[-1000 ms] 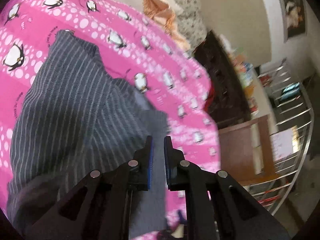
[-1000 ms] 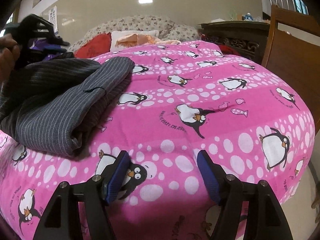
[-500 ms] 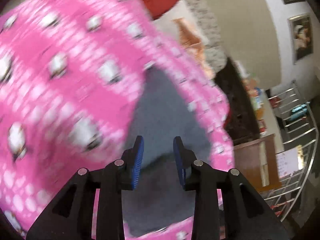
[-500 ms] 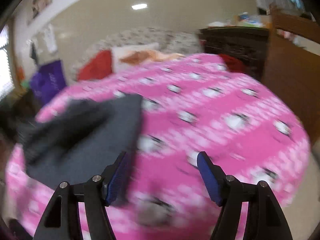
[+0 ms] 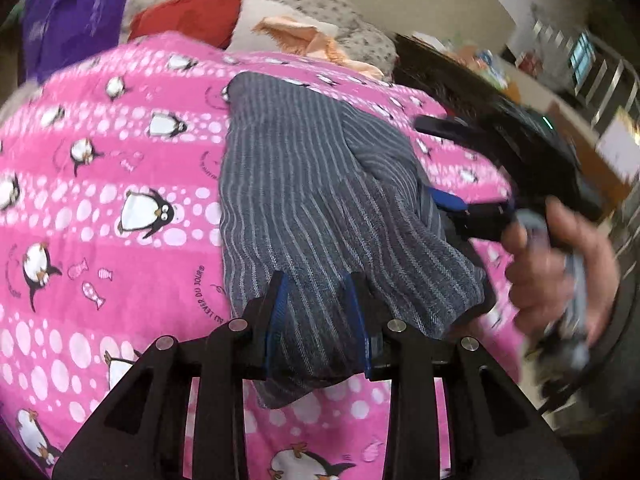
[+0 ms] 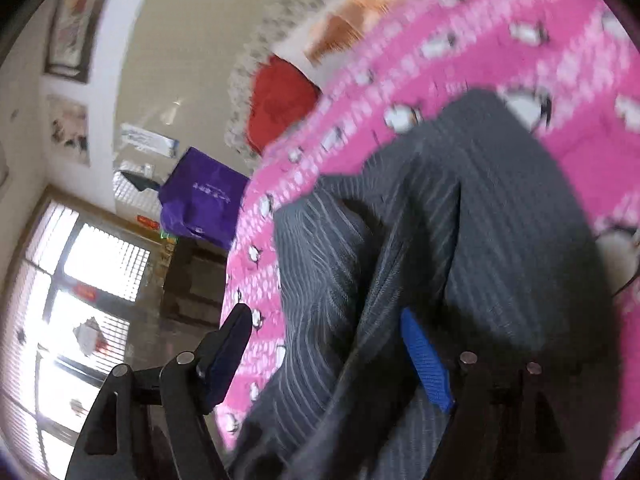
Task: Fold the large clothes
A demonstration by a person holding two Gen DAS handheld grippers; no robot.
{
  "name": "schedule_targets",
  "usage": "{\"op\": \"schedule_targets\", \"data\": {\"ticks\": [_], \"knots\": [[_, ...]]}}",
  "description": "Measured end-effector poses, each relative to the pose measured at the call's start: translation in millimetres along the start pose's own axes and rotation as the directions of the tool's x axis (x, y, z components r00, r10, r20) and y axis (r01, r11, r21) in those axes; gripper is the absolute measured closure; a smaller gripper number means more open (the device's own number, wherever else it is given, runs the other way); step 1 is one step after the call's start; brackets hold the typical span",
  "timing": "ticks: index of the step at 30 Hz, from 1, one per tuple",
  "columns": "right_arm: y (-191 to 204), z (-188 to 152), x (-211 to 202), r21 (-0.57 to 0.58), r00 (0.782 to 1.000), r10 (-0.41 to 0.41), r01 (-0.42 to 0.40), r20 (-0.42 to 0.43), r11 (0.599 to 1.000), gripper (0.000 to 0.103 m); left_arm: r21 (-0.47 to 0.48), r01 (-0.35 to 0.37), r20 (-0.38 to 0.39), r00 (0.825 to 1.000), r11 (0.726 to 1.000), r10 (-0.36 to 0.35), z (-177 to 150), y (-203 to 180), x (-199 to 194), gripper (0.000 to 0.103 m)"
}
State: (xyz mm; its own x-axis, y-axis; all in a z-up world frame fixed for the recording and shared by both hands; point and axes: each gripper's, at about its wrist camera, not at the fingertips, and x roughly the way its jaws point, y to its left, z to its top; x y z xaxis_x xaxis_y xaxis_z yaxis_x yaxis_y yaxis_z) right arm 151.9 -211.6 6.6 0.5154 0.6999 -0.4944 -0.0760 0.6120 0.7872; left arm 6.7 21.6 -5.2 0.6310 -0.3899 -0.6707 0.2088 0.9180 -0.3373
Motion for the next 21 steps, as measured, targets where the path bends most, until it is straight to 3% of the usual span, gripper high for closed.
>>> {"op": "schedule_targets", "data": {"ticks": [6, 9, 10, 11, 13, 16, 18, 21], "knots": [[-4, -1, 23, 0.006, 0.992, -0.093, 0.094, -0.081, 0.996, 0.028, 0.063, -0.046, 0.036, 0.998, 0.997, 0.043, -12, -1, 5, 0.074], [8, 3, 34, -0.080, 0.986, -0.160, 0.155, -0.050, 0.985, 0.035, 0.089, -0.070, 0.046, 0.997, 0.994, 0.066, -12, -5, 6, 0.074], [16, 6, 39, -0.150, 0.975, -0.221, 0.215, -0.022, 0.965, 0.045, 0.098, -0.078, 0.049, 0.996, 0.992, 0.074, -12, -6, 7, 0.074], [19, 6, 42, -0.193, 0.967, -0.255, 0.248, -0.011, 0.949, 0.063, 0.104, -0.083, 0.049, 0.996, 0.991, 0.079, -12, -8, 8, 0.074], [26, 12, 55, -0.290, 0.959, -0.282, 0.261, -0.034, 0.921, 0.089, 0.093, -0.075, 0.041, 0.997, 0.993, 0.072, -9, -8, 6, 0.074], [52, 19, 58, -0.475, 0.948, -0.319, 0.275, -0.014, 0.836, 0.096, 0.073, 0.002, 0.027, 1.000, 0.997, -0.004, 3, -10, 1, 0.074], [70, 32, 48, -0.533, 0.957, -0.289, 0.238, -0.013, 0.812, 0.097, 0.073, 0.058, 0.028, 0.998, 0.996, -0.061, 13, -16, -5, 0.074], [88, 50, 30, -0.611, 0.955, -0.295, 0.214, -0.033, 0.762, 0.097, 0.078, 0.109, 0.075, 0.991, 0.991, -0.115, 25, -22, -20, 0.073]]}}
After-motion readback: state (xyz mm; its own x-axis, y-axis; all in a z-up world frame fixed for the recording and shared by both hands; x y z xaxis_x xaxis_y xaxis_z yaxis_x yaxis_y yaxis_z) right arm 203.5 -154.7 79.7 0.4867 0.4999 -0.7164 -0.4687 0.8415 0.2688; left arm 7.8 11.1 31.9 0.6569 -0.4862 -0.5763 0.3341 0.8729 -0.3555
